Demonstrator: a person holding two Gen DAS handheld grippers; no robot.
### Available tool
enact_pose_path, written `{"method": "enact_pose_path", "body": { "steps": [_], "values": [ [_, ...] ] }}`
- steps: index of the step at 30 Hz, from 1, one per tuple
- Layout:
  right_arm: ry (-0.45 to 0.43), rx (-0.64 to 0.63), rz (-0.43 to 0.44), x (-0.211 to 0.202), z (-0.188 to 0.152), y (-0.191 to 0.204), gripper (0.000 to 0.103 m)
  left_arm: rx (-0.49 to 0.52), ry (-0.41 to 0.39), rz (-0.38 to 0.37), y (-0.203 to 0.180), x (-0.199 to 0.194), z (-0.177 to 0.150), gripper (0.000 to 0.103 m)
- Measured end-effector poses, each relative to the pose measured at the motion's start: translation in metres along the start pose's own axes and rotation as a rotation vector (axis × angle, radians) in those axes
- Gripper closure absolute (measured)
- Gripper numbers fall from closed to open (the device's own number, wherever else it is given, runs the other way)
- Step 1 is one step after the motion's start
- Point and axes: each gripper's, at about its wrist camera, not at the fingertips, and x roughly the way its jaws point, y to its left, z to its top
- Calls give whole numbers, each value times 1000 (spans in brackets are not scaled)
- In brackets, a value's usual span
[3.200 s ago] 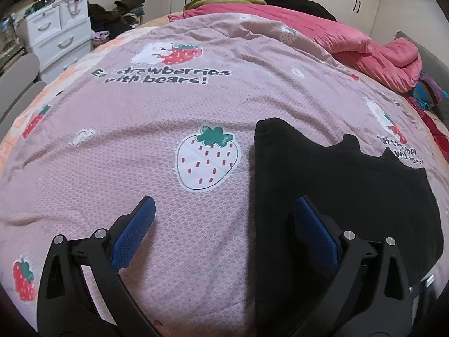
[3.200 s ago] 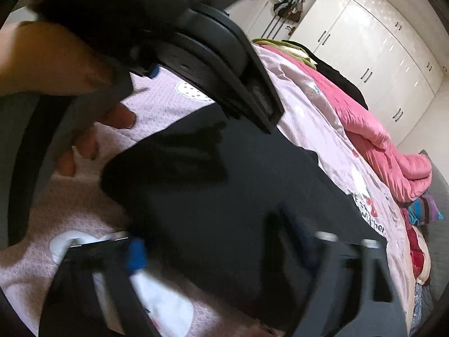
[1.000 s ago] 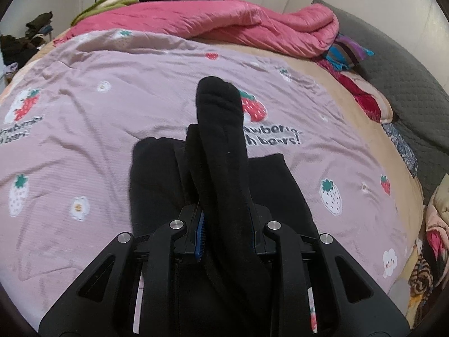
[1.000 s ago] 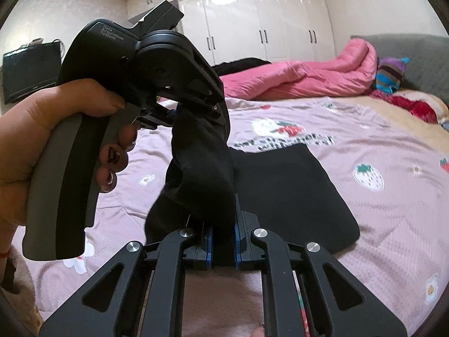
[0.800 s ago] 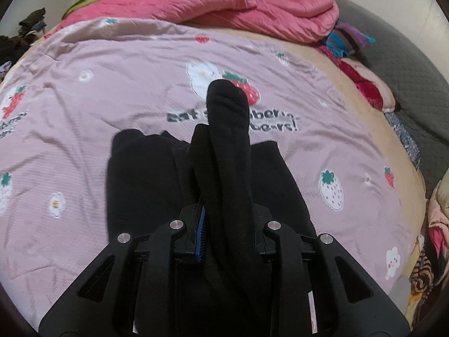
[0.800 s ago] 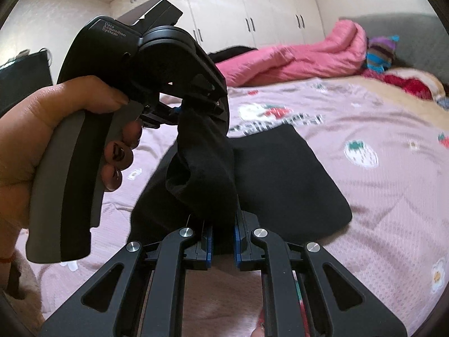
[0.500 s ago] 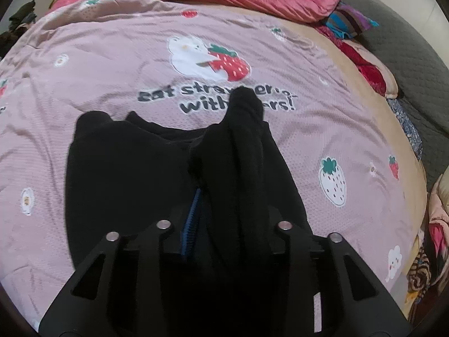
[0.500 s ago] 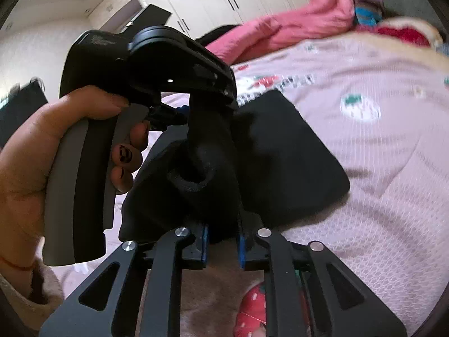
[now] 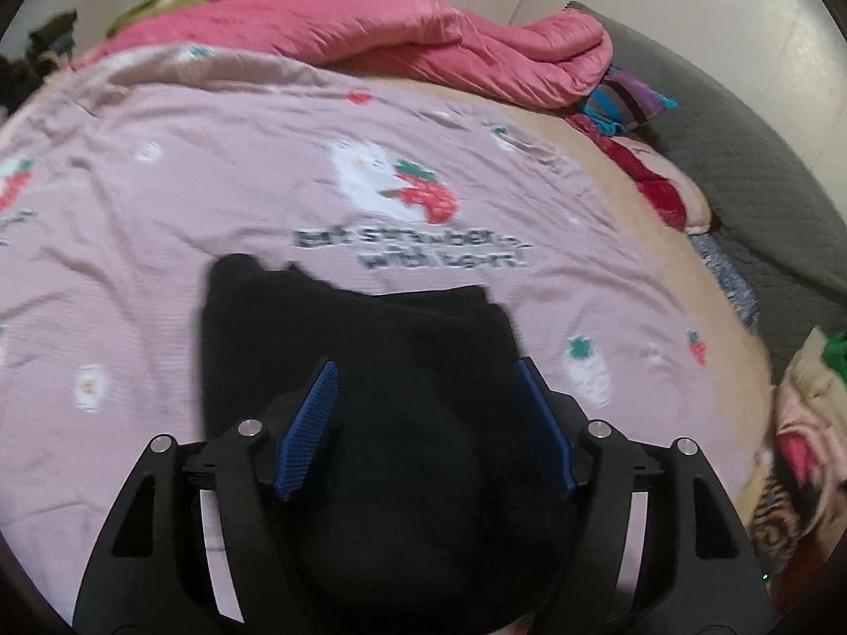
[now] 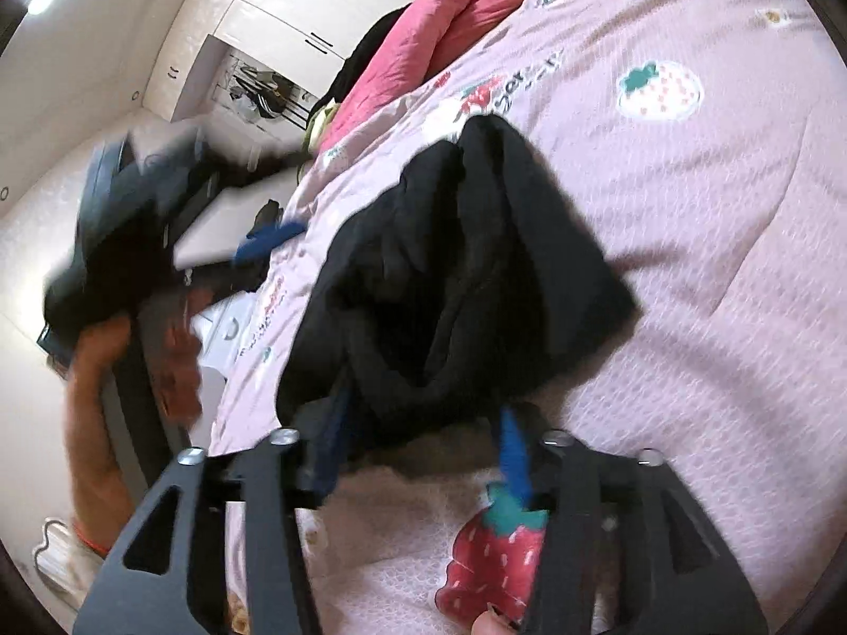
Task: Fold small clothes
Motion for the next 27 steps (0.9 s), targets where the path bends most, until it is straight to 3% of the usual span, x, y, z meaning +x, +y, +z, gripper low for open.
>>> {"method": "enact_pose_path", "body": {
  "steps": [5, 8, 20, 21, 23, 24, 27],
  "values": [
    [63, 49, 45, 6, 31, -2, 47, 53, -40, 71, 18, -16, -25, 43],
    [108, 62, 15, 17, 54, -9, 44, 84, -68, 116, 25, -20, -38, 43],
    [229, -54, -9, 65, 95, 3, 44, 53, -39, 143, 54, -9, -60, 39],
    [236, -99, -34, 69, 95, 10, 48, 53, -40, 143, 54, -8, -60, 39],
    [209, -180, -103, 73, 94, 21, 71, 60, -42, 152, 53, -7, -60, 39],
    [190, -233, -144, 74, 94, 28, 90, 59, -43, 151, 52, -6, -59, 39],
    [151, -375, -185, 74, 94, 54, 92, 64, -45, 148, 50, -6, -57, 39]
  ]
}}
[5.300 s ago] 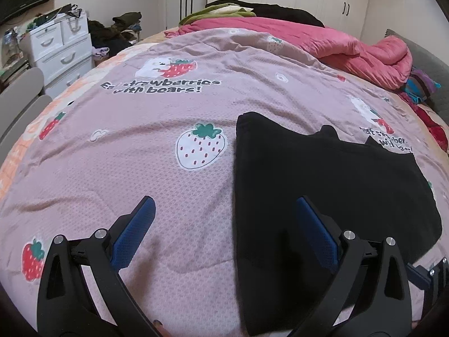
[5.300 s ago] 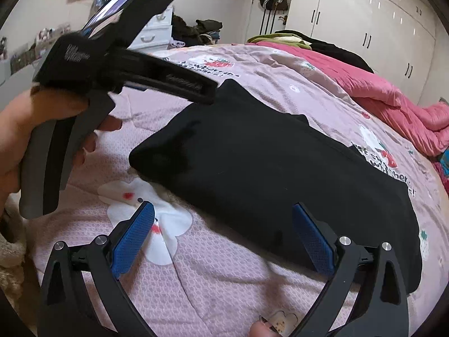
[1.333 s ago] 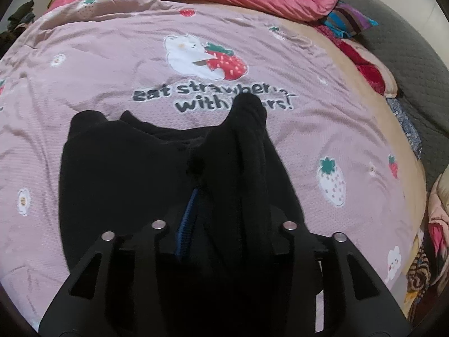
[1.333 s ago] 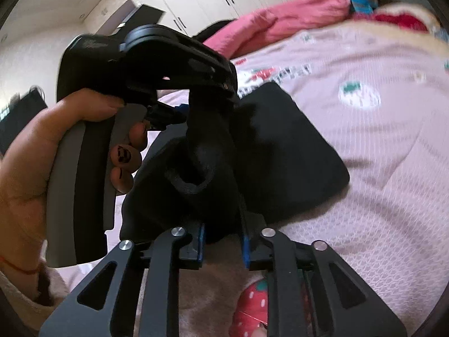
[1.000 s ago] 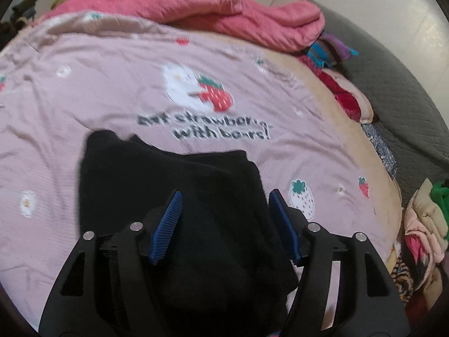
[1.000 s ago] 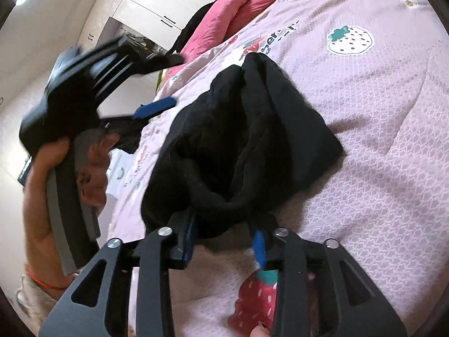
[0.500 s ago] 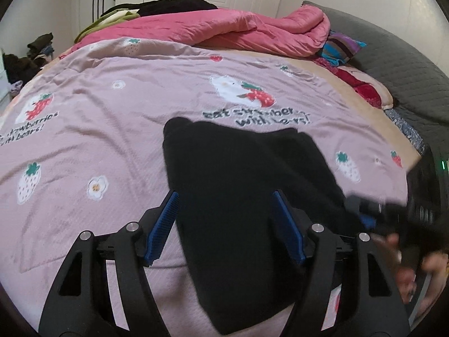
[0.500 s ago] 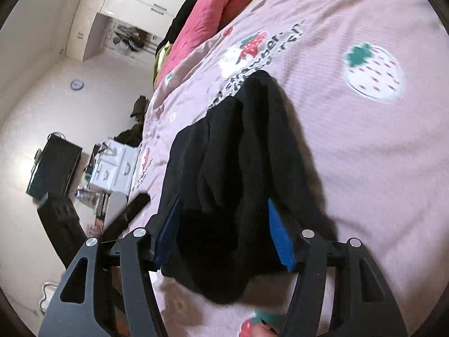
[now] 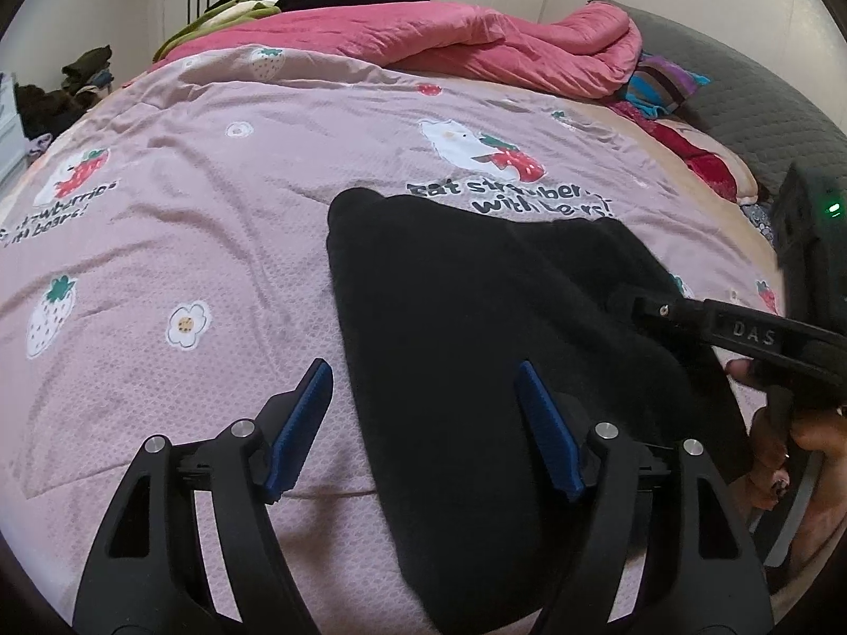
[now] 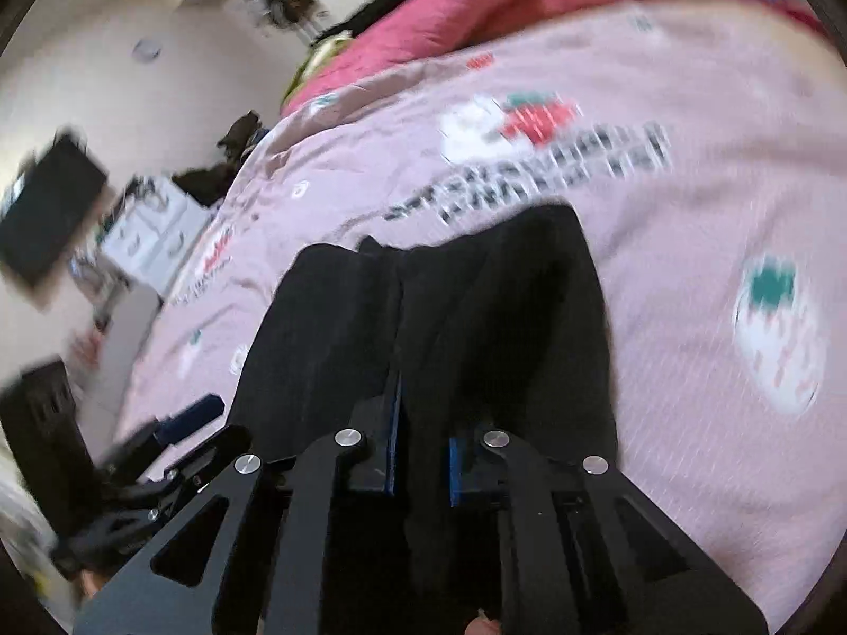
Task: Fold small clothes
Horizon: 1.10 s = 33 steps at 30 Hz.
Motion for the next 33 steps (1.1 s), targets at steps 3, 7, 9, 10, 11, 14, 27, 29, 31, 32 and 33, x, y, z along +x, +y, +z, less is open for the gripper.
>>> {"method": "enact_pose_path", "body": {
  "steps": [3, 7, 9, 10, 11, 14, 27, 29, 31, 32, 33],
  "values": [
    [-69, -91, -16, -15, 10, 14, 92, 3, -8, -9, -4, -3, 3, 38],
    [-113, -177, -33, -29, 21, 18, 92, -10, -5, -48, -10, -6, 9, 36],
    [-102, -177, -53, -24, 25, 11, 92, -7, -3, -54, -13, -6, 9, 36],
    [-86, -163, -52, -18, 26, 4, 92, -7, 4, -60, -14, -5, 9, 35],
    [-75, -152, -57, -15, 25, -1, 92, -7, 14, -65, -16, -2, 8, 35],
    [-47, -107, -81, -3, 17, -20, 92, -8, 42, -72, -21, 7, 2, 33],
    [-98, 7, -89, -28, 5, -46, 55, -8, 44, -59, -25, 10, -8, 30],
    [-104, 9, -61, -42, 2, -44, 52, -12, 42, -59, -25, 10, -8, 30],
    [-101, 15, -37, -52, -4, -40, 43, -14, 40, -59, -26, 10, -9, 30],
    [-104, 24, -31, -56, -7, -38, 40, -15, 40, -58, -27, 10, -9, 30],
    [-104, 32, -15, -59, -11, -36, 36, -16, 39, -58, -27, 10, -8, 30]
  ]
}}
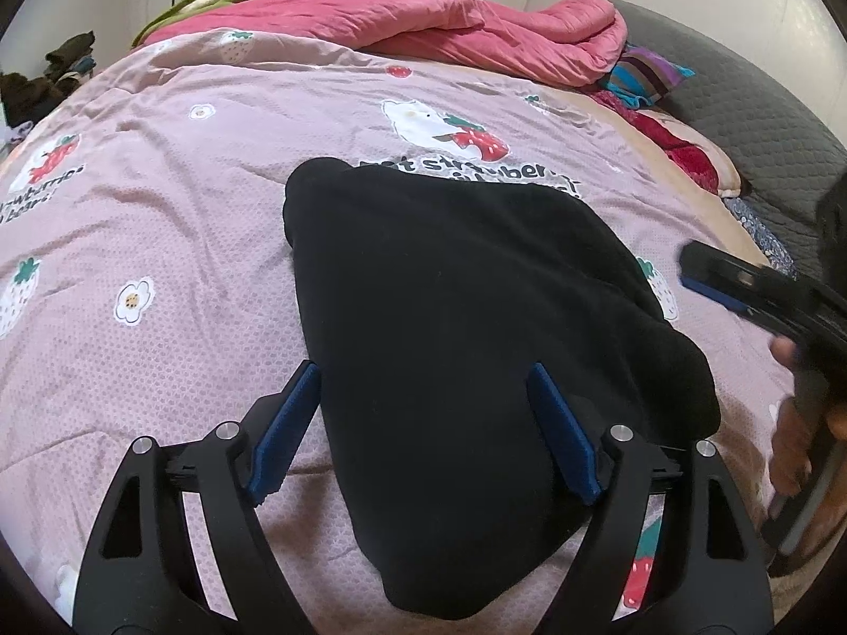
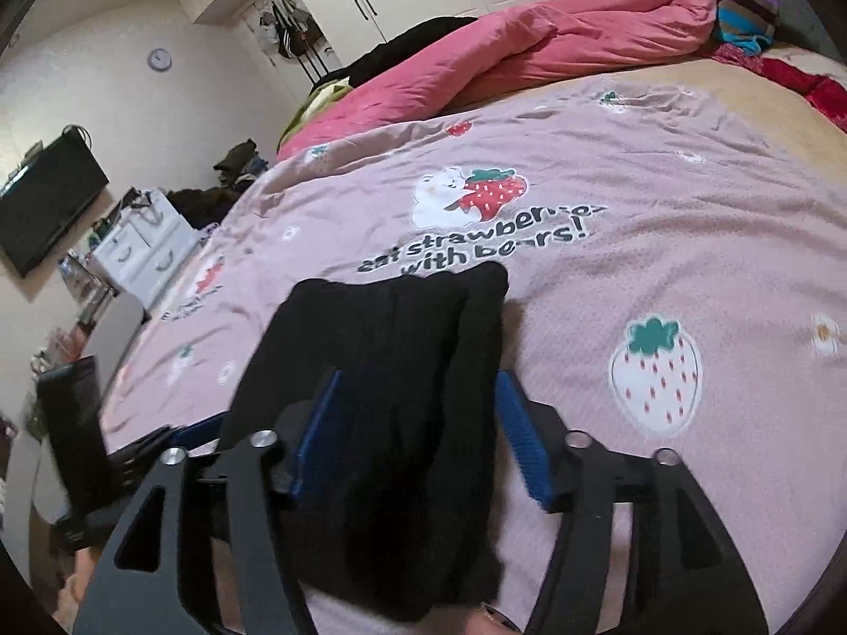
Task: Fold small clothes
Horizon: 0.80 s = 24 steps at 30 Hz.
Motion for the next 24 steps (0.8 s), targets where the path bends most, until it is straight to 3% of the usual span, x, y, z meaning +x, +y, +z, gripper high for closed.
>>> {"method": "enact_pose_path", "body": {
  "steps": [6, 13, 18, 20, 22, 24],
  "values": [
    [58, 89, 127, 4, -14, 1, 36, 0, -3, 2, -2, -3, -2, 30],
    [126, 166, 159, 24, -27, -9, 53, 5, -8, -1, -2, -4, -4, 30],
    [126, 192, 192, 26, -28, -9, 53, -1, -10, -5, 0, -4, -5, 30],
    [124, 184, 183, 27, -30, -8, 61, -2, -11, -5, -1, -6, -7, 30],
    [115, 170, 174, 28, -30, -7, 82, -5, -13, -5, -1, -6, -8, 30],
    [99, 168, 178, 25, -31, -6, 85, -11, -15, -9, -2, -7, -8, 30]
  ]
}}
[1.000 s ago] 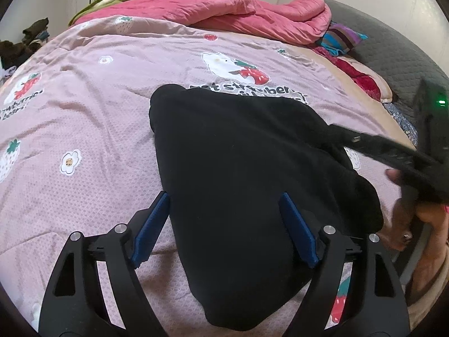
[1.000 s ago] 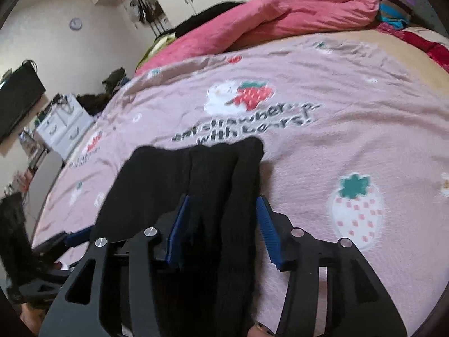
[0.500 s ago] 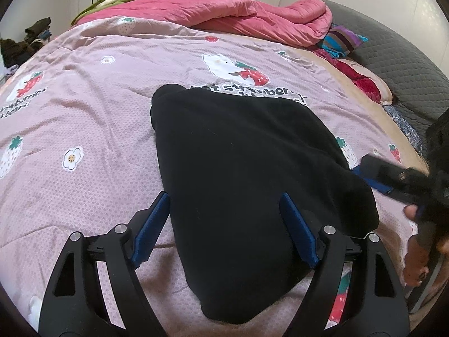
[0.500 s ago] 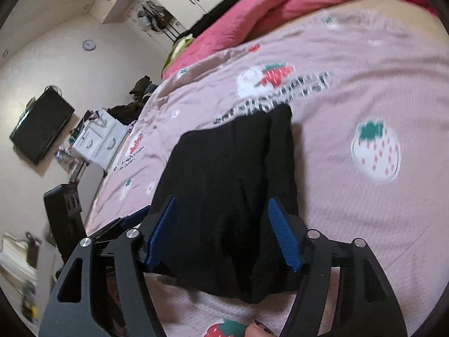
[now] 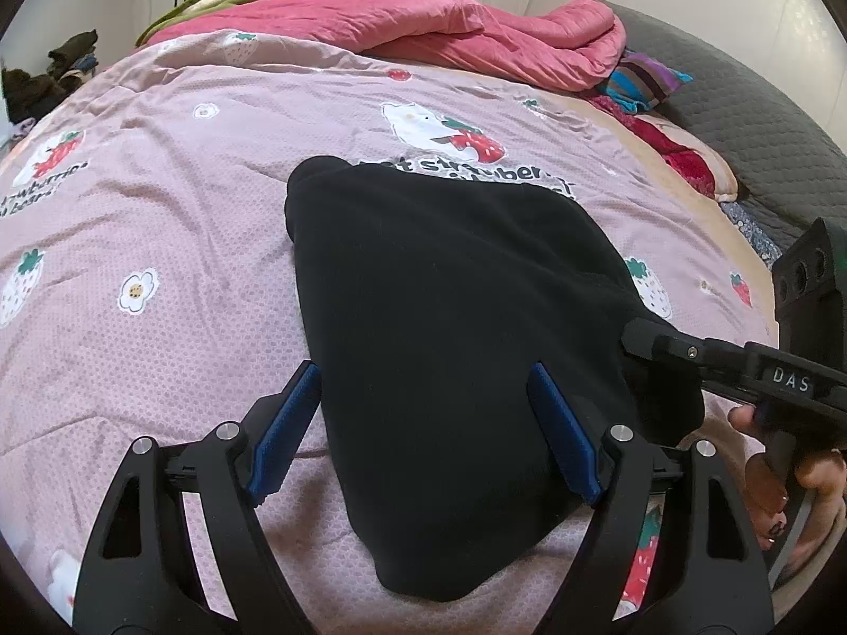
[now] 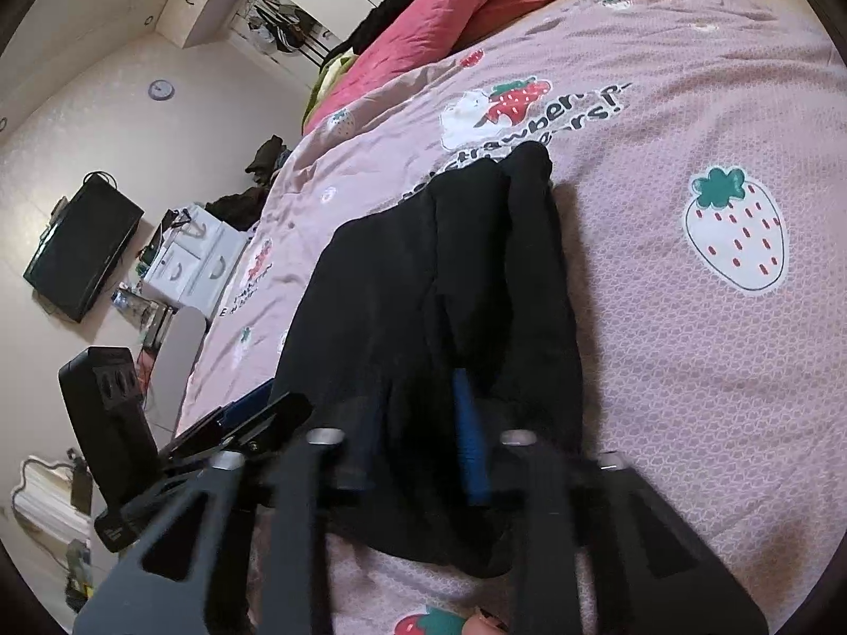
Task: Fold small clothes
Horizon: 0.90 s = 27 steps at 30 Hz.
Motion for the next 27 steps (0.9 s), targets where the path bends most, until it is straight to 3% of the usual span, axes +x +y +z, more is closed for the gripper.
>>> {"method": "enact_pose_path", "body": {
  "steps": [6, 11, 16, 20, 24, 27],
  "values": [
    [-83, -137, -108, -19, 0, 19, 90, -14, -12, -38, -2, -9, 0, 29],
    [-36, -190, -230, -1, -10, 13, 91, 30, 0, -23, -10, -7, -4, 25],
    [-51, -146, -228, -4, -10, 3, 75, 24, 0, -25, -9, -6, -4, 25],
    [-70, -140, -222, -11, -14, 3, 70, 22, 1, -27, -8, -7, -4, 25],
    [-112, -164, -254, -23, -19, 9, 55, 17, 0, -25, -8, -8, -5, 24],
    [-141, -183, -276, -32, -23, 10, 52, 16, -1, -25, -8, -9, -6, 24]
  ]
}}
